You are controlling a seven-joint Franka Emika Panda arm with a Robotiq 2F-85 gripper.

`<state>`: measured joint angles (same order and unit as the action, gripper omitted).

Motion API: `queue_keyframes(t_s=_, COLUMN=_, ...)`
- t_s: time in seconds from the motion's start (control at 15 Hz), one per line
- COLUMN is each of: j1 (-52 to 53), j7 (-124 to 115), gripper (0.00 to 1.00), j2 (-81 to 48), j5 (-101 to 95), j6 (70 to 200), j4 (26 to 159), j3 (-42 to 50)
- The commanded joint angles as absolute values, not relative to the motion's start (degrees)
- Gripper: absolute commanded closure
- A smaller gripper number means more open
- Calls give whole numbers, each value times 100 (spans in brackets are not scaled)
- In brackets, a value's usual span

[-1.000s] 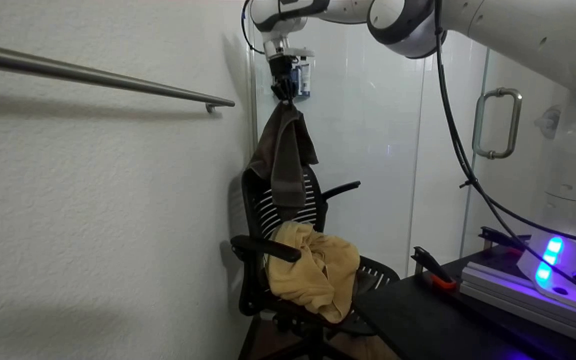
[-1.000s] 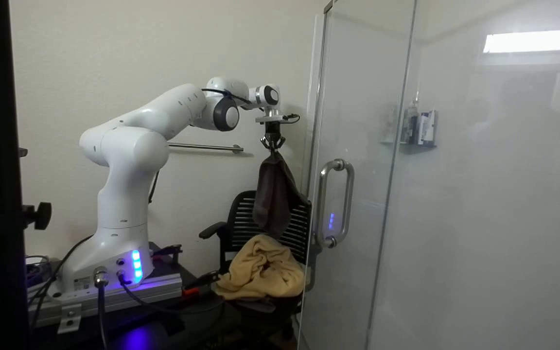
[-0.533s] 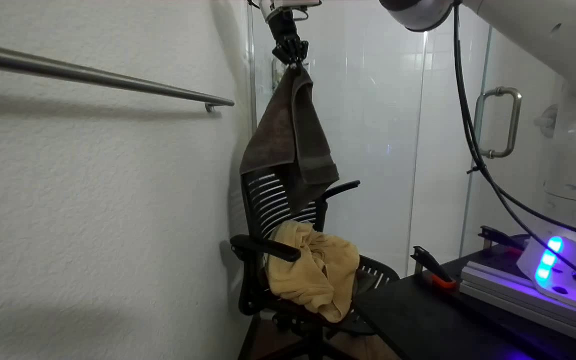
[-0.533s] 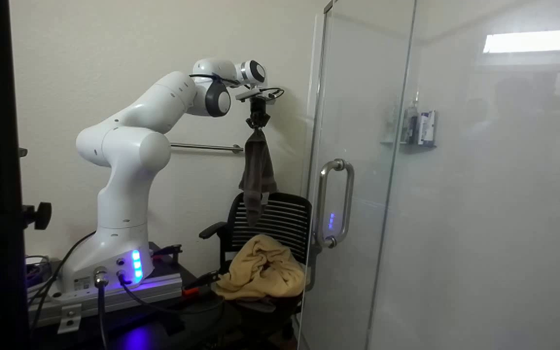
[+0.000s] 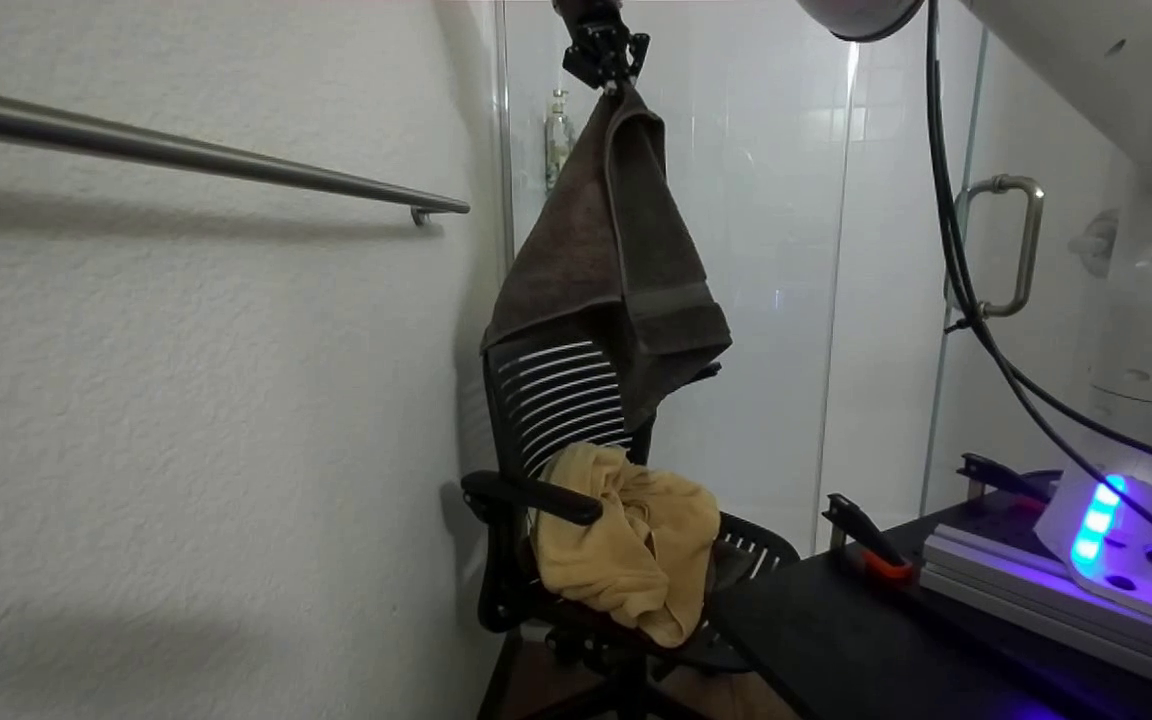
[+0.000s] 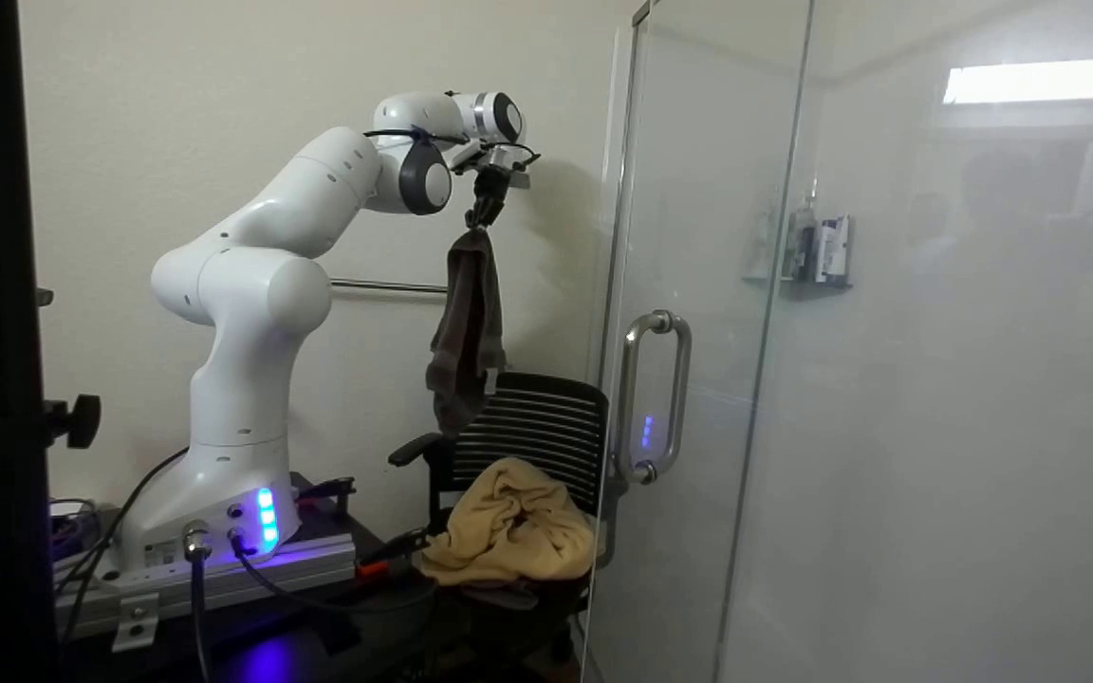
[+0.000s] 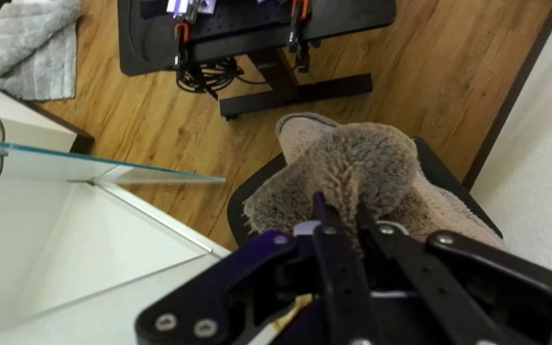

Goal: Remove the towel from the backrest of the chair and put it on the sink

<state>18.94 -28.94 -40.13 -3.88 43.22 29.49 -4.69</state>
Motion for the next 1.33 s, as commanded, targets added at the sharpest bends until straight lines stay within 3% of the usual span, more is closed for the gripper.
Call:
queue_keyframes(t_s=0.0, j1=1314, j7=-3682, gripper=98, j2=-3803, j5=536, j6=4149, j4=3152, j3=-575)
queue_keyframes(t_s=0.4, j1=932, j7=-4473, gripper=98, j2=-3444, j5=830, j6=4122, j4=3155, j3=-427)
queue_keyframes(t_s=0.87, j1=582, j7=-3783, gripper=98, j2=-3668, j5=852, j6=4585, j4=3318, j3=-437)
queue_keyframes(t_s=0.93, j1=531, j7=-3665, gripper=66, j2=-3732, j5=844, j6=4766, j4=3387, j3=-439)
queue_keyframes(t_s=1.0, j1=460, j7=-3609, gripper=64, j2=-3792, j5=922, j6=4905, j4=3512, j3=-464)
queue_keyframes(t_s=1.07, j1=586, j7=-3834, gripper=85, j2=-3800, j5=847, j6=4650, j4=3213, j3=-458)
queue_keyframes(t_s=1.27, j1=504, j7=-3701, gripper=65, j2=-3939, j5=851, j6=4812, j4=3329, j3=-458)
